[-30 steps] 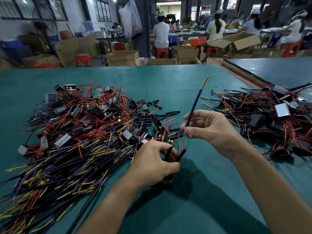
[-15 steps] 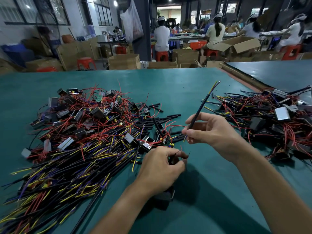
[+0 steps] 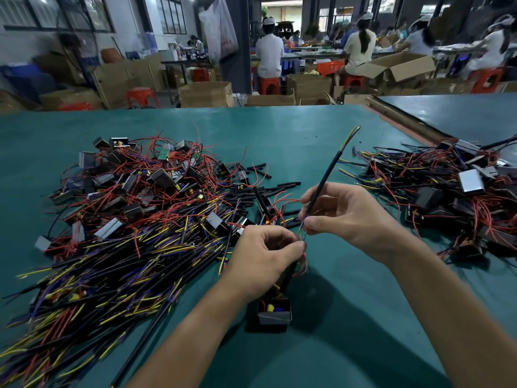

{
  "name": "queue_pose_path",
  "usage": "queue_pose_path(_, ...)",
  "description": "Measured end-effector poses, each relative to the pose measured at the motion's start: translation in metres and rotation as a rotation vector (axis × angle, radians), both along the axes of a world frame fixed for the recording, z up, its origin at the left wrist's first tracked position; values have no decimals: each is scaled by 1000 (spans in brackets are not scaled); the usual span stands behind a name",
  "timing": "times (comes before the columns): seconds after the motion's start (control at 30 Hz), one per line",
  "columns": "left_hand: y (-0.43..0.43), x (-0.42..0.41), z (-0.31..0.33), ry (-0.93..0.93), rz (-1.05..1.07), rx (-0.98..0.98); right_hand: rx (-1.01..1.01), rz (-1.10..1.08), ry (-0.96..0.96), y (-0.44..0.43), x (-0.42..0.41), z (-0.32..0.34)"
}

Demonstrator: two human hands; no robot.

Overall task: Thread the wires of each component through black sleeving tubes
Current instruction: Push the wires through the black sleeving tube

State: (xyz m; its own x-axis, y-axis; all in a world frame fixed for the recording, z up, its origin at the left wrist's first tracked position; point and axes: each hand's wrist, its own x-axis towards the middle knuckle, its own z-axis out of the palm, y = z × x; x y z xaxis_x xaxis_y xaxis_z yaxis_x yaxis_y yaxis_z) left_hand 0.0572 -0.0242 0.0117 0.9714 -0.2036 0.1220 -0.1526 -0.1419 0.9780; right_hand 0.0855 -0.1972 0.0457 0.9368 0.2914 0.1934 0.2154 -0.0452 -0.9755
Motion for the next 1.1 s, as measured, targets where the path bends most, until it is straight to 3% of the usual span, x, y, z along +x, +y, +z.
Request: queue_pose_path(1.1, 9, -1, 14, 433, 10, -365, 31, -69, -79, 14, -5, 0)
